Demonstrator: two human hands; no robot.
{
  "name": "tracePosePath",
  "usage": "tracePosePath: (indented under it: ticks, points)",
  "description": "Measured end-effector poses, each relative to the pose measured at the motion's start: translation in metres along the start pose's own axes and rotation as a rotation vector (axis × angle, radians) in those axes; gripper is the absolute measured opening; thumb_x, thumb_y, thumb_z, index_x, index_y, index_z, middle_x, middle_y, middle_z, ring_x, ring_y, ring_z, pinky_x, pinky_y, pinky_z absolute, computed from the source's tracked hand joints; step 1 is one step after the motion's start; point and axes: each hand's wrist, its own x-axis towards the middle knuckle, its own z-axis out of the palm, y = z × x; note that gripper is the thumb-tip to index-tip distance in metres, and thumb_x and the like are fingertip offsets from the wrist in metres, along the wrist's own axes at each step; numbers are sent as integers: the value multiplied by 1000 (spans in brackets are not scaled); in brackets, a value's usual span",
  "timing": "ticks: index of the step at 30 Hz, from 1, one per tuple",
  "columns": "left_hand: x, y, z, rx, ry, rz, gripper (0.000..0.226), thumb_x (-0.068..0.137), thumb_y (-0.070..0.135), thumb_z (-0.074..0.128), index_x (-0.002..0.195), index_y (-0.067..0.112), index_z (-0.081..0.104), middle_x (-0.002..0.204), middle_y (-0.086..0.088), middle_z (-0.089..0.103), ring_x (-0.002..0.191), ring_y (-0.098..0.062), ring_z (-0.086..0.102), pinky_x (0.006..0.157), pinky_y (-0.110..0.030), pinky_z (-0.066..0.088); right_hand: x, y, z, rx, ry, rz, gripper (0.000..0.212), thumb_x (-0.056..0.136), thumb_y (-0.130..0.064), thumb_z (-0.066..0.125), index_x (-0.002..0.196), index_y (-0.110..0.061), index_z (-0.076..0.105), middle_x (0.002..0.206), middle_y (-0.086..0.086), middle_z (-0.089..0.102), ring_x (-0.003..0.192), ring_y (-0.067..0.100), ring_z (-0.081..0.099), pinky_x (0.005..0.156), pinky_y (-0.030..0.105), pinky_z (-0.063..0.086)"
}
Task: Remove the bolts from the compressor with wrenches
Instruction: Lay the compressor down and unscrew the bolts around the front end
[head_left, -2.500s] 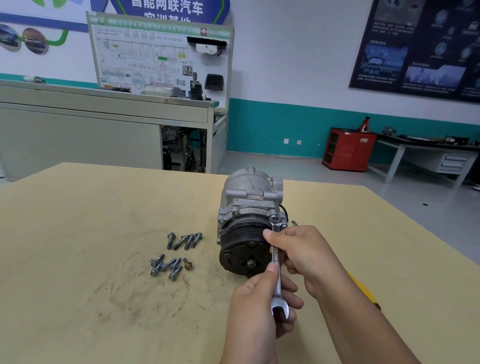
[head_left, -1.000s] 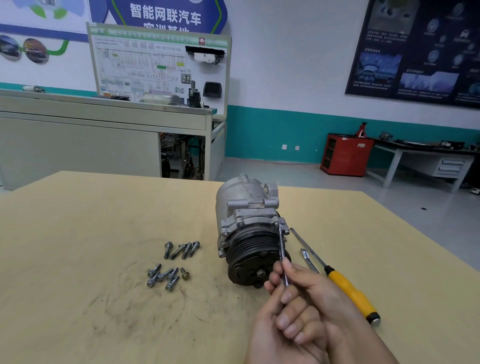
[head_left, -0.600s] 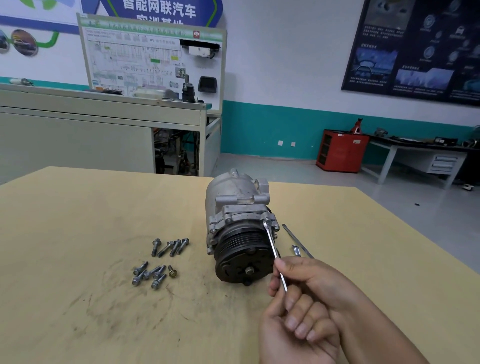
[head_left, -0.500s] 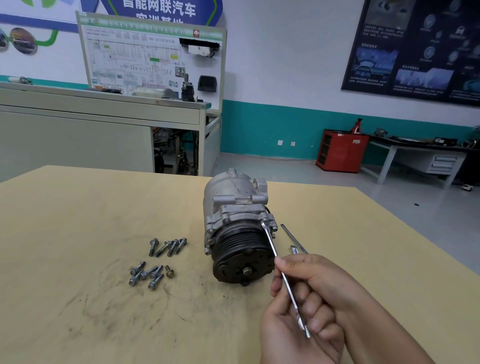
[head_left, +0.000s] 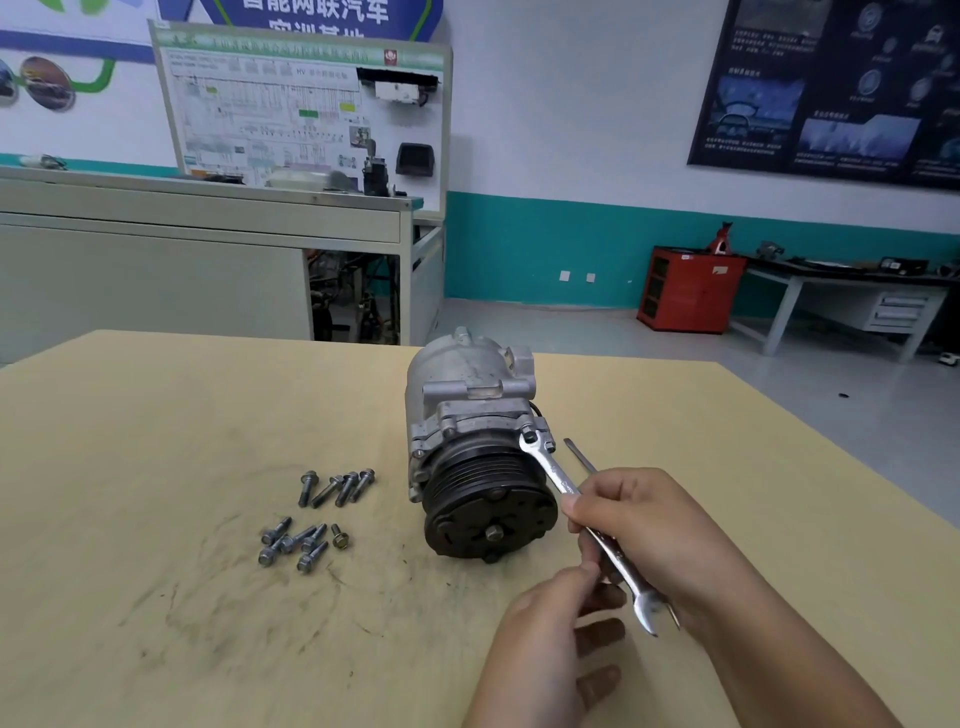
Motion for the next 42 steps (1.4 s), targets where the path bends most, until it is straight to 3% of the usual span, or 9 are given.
tracePosePath:
  ticks: [6, 11, 15, 20, 24, 27, 30, 34, 42]
  points:
    - [3, 16, -3, -45, 58, 136, 21, 88, 28, 52, 92, 17, 69, 88, 0, 73, 86, -19, 62, 68, -31, 40, -1, -2, 6, -230, 96, -67, 26, 89, -12, 55, 67, 2, 56, 40, 1, 52, 29, 14, 43, 38, 15, 31]
    - [7, 36, -3, -69, -52, 88, 25, 89, 35, 60, 72, 21, 73, 75, 4, 68, 64, -14, 57, 77, -35, 38, -3, -5, 9, -334, 142, -73, 30, 87, -14, 53, 57, -11, 54, 39, -1, 53, 30, 13, 45, 33, 11, 27]
    - [11, 40, 2, -176, -45, -23, 11, 85, 28, 65, 78, 21, 72, 66, 7, 66, 55, -13, 53, 72, -34, 40, -4, -5, 9, -340, 122, -72, 25, 85, -9, 51, 61, -10, 57, 42, -1, 56, 33, 11, 48, 36, 12, 33]
    - [13, 43, 6, -232, -70, -73, 10, 84, 29, 65, 83, 21, 71, 51, 7, 55, 51, -13, 48, 61, -28, 40, -9, 2, 0, 273, -76, 89, 21, 86, -3, 50, 70, -4, 63, 54, 9, 53, 40, 15, 44, 39, 22, 37]
    - [15, 42, 8, -264, -97, -75, 19, 87, 30, 61, 100, 20, 71, 59, 7, 64, 52, -13, 42, 54, -25, 34, -23, 23, -8, 703, -331, 289, 19, 73, -23, 64, 66, -5, 66, 53, 7, 48, 40, 16, 42, 42, 25, 40]
    - [14, 42, 10, -334, -108, -49, 12, 87, 25, 60, 85, 17, 70, 79, 7, 74, 57, -11, 45, 60, -29, 36, -33, 36, -8, 1019, -517, 307, 23, 65, -13, 82, 73, 0, 65, 50, 6, 46, 41, 18, 45, 46, 32, 46]
    - [13, 42, 12, -370, -116, -38, 17, 90, 22, 57, 78, 16, 67, 75, 3, 74, 56, -12, 53, 55, -25, 43, -39, 39, -1, 1207, -520, 275, 33, 51, -3, 90, 69, 1, 62, 42, 2, 40, 36, 11, 32, 41, 29, 43]
    - [11, 41, 12, -392, -116, 12, 22, 93, 21, 54, 75, 14, 65, 69, -1, 73, 52, -11, 64, 47, -20, 47, -42, 32, 4, 1116, -382, 232, 41, 38, -5, 94, 64, 1, 62, 36, 3, 35, 33, 9, 21, 35, 24, 36]
    - [5, 41, 13, -357, -84, 66, 33, 86, 28, 63, 58, 13, 72, 66, 0, 72, 71, -12, 54, 58, -20, 35, -47, 21, 14, 625, -171, 53, 16, 74, -13, 57, 65, 0, 60, 42, 6, 39, 31, 10, 32, 38, 19, 26]
